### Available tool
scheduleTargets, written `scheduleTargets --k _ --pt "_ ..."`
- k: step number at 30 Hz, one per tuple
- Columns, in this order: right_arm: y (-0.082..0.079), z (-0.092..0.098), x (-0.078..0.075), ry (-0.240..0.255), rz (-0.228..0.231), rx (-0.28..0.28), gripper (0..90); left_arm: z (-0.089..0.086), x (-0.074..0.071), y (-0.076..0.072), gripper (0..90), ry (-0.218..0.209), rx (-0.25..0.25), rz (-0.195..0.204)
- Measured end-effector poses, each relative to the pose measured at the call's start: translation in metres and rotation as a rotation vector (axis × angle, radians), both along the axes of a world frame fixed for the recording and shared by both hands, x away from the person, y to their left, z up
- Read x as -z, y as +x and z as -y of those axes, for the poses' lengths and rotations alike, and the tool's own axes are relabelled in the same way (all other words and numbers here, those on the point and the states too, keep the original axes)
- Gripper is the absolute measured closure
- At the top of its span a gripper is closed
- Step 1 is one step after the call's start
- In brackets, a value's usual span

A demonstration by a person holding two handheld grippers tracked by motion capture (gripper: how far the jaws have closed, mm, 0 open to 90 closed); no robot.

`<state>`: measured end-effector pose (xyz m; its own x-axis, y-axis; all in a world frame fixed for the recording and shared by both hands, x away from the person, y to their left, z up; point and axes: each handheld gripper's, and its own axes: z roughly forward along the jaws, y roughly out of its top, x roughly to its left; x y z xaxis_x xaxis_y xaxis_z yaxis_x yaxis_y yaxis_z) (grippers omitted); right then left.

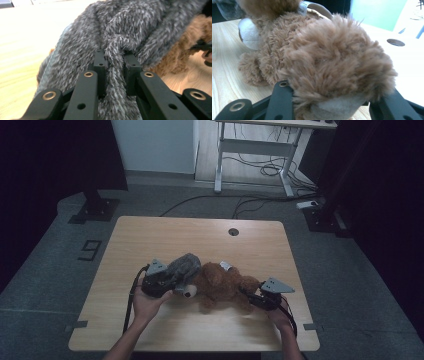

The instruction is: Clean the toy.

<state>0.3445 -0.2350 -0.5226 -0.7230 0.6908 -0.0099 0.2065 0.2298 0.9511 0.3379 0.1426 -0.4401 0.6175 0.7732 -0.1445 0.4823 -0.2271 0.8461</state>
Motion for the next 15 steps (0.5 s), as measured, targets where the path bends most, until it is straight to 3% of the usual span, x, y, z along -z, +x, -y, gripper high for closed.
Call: scheduleTargets --k 1,2,6,10,11,13,14,15 --pt "0.0 0.0 0.0 -0.002 0.003 0.001 55.1 0.011 -0.008 0.0 76.2 -0.007 0.019 0.024" --pt "0.0 0.0 0.0 -0.002 0.003 0.001 55.1 0.011 -0.008 0.0 76.2 -0.007 0.019 0.024" --pt "0.0 -0.002 -0.001 -0.011 0.008 0.006 55.0 0.042 -0.024 0.001 76.3 -0.026 0.073 0.059" --pt "-0.001 -0.003 -0.001 -0.013 0.012 0.008 55.0 0.08 -0.036 0.007 76.3 -0.019 0.124 0.073" --pt "-0.001 -0.003 -0.001 -0.016 0.012 0.005 55.0 0.099 -0.039 0.011 76.3 -0.023 0.15 0.061" --pt "-0.001 -0.003 -0.001 -0.016 0.014 0.004 55.0 0.11 -0.039 0.014 76.3 -0.023 0.164 0.053" --pt "-0.001 -0.003 -0.001 -0.016 0.014 0.004 55.0 0.12 -0.038 0.015 76.3 -0.011 0.177 0.05" --pt "-0.001 -0.003 -0.001 -0.021 0.015 0.002 55.0 0.14 -0.032 0.017 76.2 0.033 0.2 0.039"
